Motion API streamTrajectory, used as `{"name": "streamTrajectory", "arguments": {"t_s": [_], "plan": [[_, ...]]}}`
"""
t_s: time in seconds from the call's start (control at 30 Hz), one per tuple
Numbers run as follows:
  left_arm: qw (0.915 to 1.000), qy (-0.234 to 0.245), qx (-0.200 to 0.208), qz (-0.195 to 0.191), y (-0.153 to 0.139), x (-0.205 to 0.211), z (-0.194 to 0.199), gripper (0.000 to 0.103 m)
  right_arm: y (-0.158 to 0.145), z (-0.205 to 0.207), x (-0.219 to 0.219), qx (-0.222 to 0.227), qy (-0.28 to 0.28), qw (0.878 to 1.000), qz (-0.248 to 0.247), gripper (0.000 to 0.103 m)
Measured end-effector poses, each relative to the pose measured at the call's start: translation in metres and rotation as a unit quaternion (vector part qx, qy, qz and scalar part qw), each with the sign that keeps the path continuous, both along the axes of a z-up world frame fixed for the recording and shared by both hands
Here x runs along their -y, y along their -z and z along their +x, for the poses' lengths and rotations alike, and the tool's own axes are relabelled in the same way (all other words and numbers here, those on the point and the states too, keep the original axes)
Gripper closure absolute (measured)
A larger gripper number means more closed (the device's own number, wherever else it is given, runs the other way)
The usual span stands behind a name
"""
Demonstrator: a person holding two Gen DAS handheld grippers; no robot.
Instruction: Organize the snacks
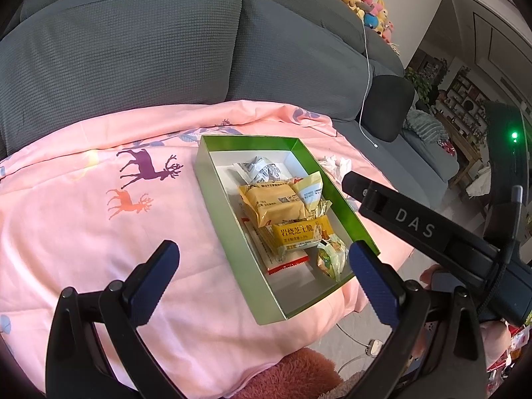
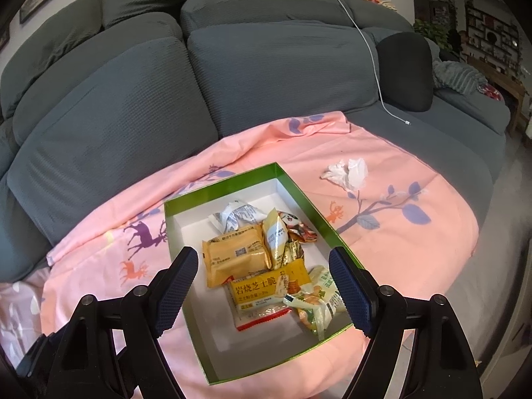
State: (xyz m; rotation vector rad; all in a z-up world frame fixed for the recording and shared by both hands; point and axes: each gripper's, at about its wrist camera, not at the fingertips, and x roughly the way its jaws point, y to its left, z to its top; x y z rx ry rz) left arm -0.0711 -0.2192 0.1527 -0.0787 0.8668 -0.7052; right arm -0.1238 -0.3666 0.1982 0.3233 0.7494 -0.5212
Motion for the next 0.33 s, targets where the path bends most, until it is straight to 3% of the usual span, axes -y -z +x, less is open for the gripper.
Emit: {"name": "streamTrajectory", "arguments": {"t_s": [0.33], "plan": [[0.9999,0.001,-0.011,-0.005,0.0051,-0.0047,0.003,0.001,0.0023,0.0057,-0.0024,-0.02,0.015,1.0,-0.018,0.021]]}}
